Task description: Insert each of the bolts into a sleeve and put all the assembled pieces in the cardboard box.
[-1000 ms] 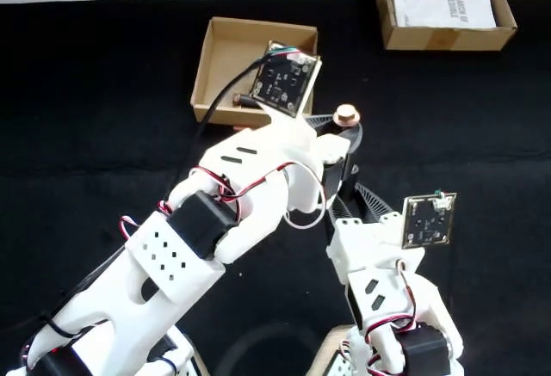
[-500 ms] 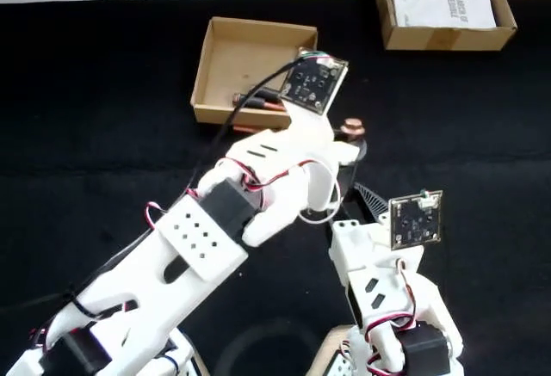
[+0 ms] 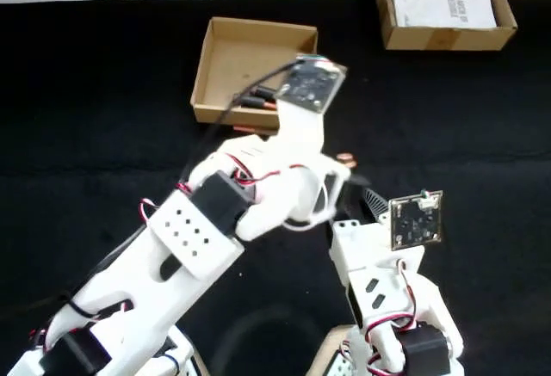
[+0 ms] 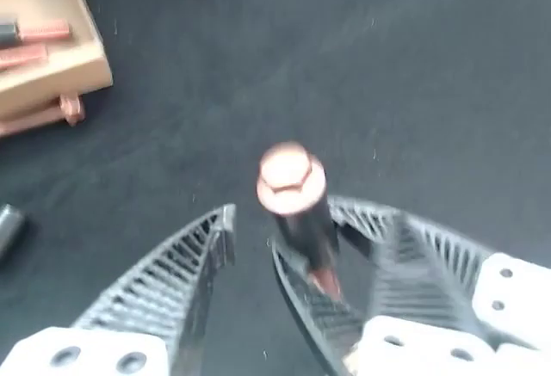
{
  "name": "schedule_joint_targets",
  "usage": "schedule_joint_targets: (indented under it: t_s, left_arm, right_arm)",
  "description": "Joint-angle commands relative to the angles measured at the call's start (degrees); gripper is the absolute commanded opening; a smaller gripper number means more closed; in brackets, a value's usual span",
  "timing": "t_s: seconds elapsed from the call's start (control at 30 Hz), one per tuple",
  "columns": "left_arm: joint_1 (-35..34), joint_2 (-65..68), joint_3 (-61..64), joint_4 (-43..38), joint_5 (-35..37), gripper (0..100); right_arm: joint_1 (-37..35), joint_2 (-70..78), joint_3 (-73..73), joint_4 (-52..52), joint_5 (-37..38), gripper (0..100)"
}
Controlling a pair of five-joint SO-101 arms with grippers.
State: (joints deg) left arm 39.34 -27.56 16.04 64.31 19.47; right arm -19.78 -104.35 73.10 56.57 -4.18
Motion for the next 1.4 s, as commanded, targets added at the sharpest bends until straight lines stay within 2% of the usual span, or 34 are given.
schedule_joint_targets:
  t_s: [0.0,0.13,0.27,0.4,0.5,0.57,0.73,0.93,1.0,1.1,1.37]
  left_arm:
    - [-0.4,-3.9,-3.9,6.7,-0.4,31]
    - [-0.4,-8.9,-5.4,11.3,-0.4,29]
    - [-1.4,-15.8,-4.4,13.6,-0.4,24]
    - [-5.4,-22.5,-0.5,14.9,-0.4,15]
    - [-11.2,-27.0,3.7,13.7,-0.4,6]
    - [-16.0,-29.8,7.3,9.5,-0.4,0]
    - [-30.5,-37.2,17.2,-3.7,-0.4,2]
    - [-42.4,-46.5,36.7,-16.0,-0.4,2]
    - [-45.2,-50.5,43.6,-17.8,-0.4,2]
    - [-48.9,-57.4,53.8,-20.7,-0.2,2]
    - [-51.9,-77.6,79.6,-30.6,-0.3,2]
  right_arm:
    - [0.5,-0.4,-2.7,-1.3,0.3,0.7]
    - [1.4,0.0,-2.7,-1.3,0.3,0.7]
    - [6.4,1.5,-1.5,-1.3,0.2,0.7]
    - [8.9,4.9,-5.7,-2.6,0.2,0.7]
    - [9.0,8.7,-11.9,-3.0,0.2,0.7]
    - [9.0,11.9,-17.3,-2.9,0.2,0.7]
    - [9.0,22.2,-30.8,-2.9,0.2,0.7]
    - [8.9,41.9,-41.1,-5.1,0.5,0.7]
    - [8.9,49.2,-44.8,-7.9,1.0,0.7]
    - [8.7,59.2,-51.2,-11.2,6.6,0.7]
    - [6.0,79.2,-59.8,-21.8,16.2,0.7]
